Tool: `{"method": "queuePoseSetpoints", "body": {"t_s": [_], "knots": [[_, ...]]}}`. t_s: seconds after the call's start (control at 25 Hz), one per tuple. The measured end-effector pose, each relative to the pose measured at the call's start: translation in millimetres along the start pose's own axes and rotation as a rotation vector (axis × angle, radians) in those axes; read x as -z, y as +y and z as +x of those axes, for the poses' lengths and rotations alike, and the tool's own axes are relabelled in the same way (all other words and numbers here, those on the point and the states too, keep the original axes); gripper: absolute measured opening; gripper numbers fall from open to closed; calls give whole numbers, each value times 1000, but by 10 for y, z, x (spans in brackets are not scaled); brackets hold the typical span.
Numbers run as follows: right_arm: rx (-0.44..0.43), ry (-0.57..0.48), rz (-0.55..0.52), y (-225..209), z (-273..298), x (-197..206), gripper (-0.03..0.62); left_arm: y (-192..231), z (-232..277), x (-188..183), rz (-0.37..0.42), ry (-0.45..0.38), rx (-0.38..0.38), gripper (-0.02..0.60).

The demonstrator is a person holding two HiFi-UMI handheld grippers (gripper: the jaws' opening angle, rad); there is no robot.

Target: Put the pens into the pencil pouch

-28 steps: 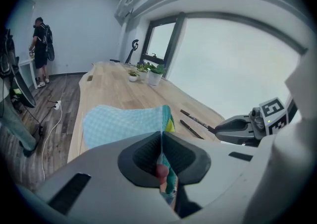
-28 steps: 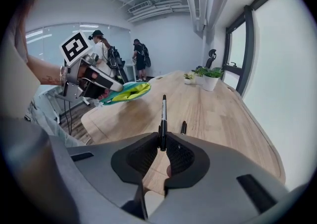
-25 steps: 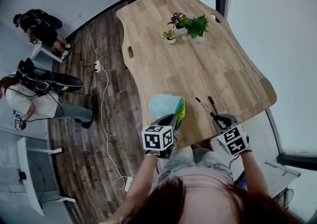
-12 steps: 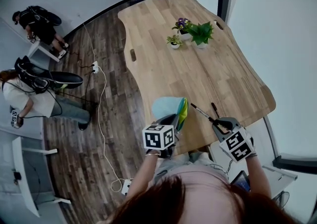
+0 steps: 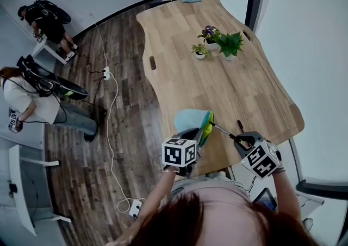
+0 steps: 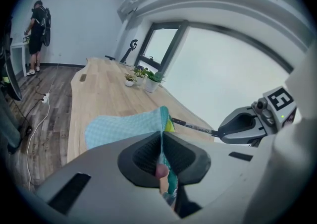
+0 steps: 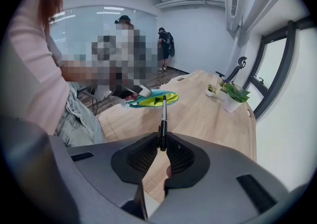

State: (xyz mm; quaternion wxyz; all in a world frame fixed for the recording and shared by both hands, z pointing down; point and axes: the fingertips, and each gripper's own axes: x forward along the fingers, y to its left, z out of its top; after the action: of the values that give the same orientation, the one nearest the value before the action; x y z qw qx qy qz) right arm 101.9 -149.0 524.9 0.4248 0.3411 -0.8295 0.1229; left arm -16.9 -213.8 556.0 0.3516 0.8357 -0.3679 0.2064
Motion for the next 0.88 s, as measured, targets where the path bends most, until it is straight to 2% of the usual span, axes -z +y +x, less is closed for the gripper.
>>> {"method": "queuePoseSetpoints", "body": {"t_s": [0.44,0.88], "knots": [[-38,79,-96,131,201,-225,49,-23,-110,-13,47,1,38,15],[-67,141,-149,204,410,-370,49,-82,-124,54,148,31,61,15]]}}
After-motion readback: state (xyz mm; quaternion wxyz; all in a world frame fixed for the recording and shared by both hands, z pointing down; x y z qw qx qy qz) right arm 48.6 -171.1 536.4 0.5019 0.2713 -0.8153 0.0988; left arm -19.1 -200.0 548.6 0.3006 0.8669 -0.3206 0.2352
